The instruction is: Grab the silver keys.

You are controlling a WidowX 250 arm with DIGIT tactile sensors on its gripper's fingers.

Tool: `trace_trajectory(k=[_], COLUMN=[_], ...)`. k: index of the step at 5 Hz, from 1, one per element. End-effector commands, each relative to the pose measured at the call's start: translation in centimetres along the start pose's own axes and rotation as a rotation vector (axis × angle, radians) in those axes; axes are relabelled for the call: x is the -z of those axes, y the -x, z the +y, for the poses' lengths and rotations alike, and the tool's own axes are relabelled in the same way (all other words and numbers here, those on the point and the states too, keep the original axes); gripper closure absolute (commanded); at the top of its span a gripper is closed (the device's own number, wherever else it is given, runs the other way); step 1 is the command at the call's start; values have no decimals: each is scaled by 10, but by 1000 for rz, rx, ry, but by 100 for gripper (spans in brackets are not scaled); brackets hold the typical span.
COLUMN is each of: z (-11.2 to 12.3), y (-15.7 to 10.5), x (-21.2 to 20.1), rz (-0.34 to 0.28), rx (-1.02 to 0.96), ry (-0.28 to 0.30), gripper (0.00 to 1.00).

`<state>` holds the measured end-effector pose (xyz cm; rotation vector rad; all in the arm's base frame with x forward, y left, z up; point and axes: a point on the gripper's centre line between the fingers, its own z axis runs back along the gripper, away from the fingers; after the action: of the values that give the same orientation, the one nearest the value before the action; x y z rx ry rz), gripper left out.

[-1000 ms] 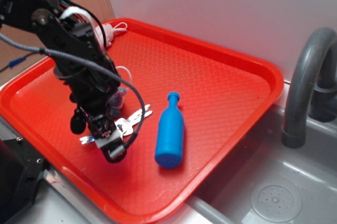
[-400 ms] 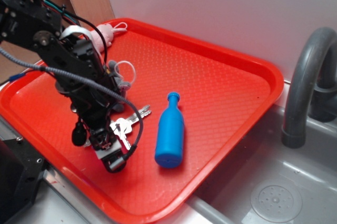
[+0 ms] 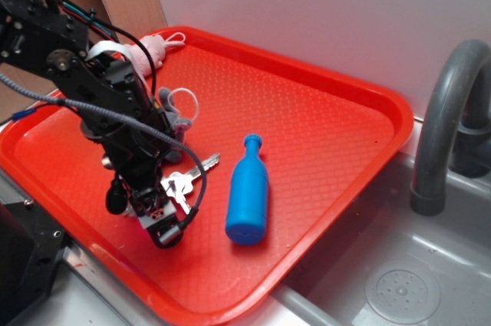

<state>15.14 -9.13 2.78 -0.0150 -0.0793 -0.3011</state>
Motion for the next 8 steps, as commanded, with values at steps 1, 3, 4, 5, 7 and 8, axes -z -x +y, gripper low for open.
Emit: trace_trajectory(k=[1, 3, 4, 5, 7, 8], z=[-3, -1, 3, 10, 54, 75], y=[-7, -11, -13, -15, -29, -49], x=[-11, -12, -13, -35, -132, -181], rz=[-13, -7, -17, -49, -68, -35], rx=[17, 15, 2, -28, -236, -339], ry=[21, 21, 20, 43, 172, 141], gripper=[100, 100, 100, 100, 100, 100])
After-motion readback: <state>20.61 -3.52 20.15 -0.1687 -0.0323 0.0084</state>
